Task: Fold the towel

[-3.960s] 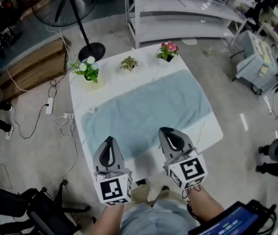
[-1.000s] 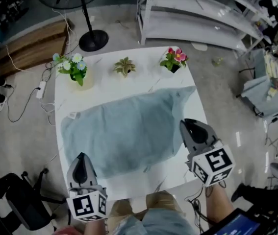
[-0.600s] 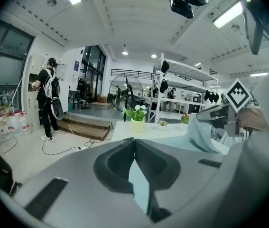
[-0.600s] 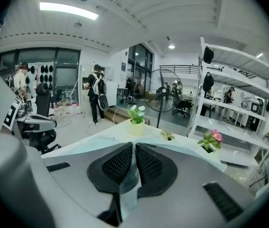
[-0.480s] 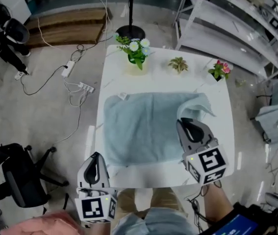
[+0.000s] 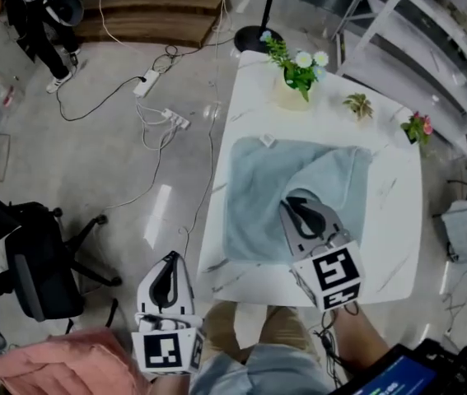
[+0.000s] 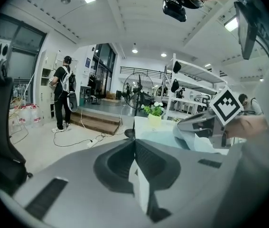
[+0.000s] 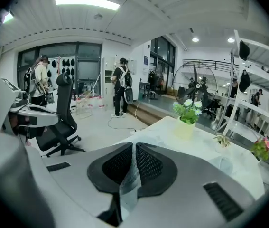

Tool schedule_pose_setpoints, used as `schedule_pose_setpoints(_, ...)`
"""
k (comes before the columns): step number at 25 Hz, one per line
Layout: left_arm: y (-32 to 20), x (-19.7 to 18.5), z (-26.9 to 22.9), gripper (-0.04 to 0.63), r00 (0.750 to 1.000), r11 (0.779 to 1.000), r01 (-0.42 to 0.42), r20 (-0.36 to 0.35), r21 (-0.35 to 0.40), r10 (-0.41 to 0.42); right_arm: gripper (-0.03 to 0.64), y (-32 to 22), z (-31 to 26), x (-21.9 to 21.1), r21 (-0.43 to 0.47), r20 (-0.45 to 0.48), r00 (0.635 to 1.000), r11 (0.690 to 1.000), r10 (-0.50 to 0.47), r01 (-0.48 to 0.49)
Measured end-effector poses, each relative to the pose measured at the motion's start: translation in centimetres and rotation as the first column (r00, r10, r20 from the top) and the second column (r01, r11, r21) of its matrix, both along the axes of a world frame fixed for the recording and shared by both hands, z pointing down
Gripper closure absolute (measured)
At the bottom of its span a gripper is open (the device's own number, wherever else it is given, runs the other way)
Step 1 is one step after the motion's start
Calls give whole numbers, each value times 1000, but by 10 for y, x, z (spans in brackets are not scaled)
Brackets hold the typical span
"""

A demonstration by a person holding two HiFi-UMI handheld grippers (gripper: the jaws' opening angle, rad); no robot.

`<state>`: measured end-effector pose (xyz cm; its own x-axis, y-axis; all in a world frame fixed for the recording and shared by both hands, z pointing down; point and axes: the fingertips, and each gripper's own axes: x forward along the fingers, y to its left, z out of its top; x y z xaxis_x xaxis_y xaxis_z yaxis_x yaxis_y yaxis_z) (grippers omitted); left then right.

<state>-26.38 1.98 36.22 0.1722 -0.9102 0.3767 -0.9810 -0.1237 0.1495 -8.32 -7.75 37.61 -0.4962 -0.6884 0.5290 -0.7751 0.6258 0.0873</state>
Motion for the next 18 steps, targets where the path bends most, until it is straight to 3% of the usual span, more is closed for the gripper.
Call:
schedule_pose_setpoints(4,8,-17,10,588,1000,999,22,-5,-25,-22,577,10,25,-34,-38,-22,999,998,-43,42)
schedule_pose_setpoints(8,15,-24,13,588,999,1000,19,-38,-4,-19,575,14,56,-56,-79,-59,996,995,-73,68)
schedule_pose_setpoints(13,33,-40,41,588,997,993,63,-31,-96,-67,574,21,92,-68,-127,-121,986,987,-113,97)
schedule_pose_setpoints(18,42,-40,52,588,995,991,61,-68,-122,-69,551,32,115,-75,-181,-148,977,975,-155,128)
